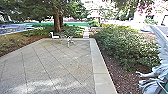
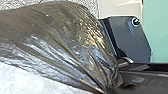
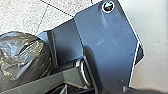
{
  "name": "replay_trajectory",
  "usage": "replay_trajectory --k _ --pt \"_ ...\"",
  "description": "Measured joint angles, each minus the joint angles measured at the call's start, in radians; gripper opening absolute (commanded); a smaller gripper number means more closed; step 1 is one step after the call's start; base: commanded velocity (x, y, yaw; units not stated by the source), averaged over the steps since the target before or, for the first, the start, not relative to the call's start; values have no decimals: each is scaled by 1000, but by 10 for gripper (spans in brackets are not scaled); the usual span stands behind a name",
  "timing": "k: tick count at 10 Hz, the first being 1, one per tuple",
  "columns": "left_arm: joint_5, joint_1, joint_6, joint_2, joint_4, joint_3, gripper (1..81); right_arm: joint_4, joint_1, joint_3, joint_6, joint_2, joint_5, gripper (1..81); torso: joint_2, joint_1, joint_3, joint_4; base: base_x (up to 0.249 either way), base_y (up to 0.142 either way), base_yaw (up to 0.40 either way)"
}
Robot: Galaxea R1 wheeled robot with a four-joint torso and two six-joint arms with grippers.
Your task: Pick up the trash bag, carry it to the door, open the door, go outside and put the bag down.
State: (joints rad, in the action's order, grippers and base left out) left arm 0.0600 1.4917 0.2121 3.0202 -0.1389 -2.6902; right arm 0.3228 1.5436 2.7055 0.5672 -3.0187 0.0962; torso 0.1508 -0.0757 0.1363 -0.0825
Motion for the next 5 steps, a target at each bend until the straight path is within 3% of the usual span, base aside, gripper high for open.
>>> replay_trajectory --k 5 --pt "4 -7 0 2 0 0 10 0 -11 0 -3 0 7 811 0 1 0 0 142 0 0"
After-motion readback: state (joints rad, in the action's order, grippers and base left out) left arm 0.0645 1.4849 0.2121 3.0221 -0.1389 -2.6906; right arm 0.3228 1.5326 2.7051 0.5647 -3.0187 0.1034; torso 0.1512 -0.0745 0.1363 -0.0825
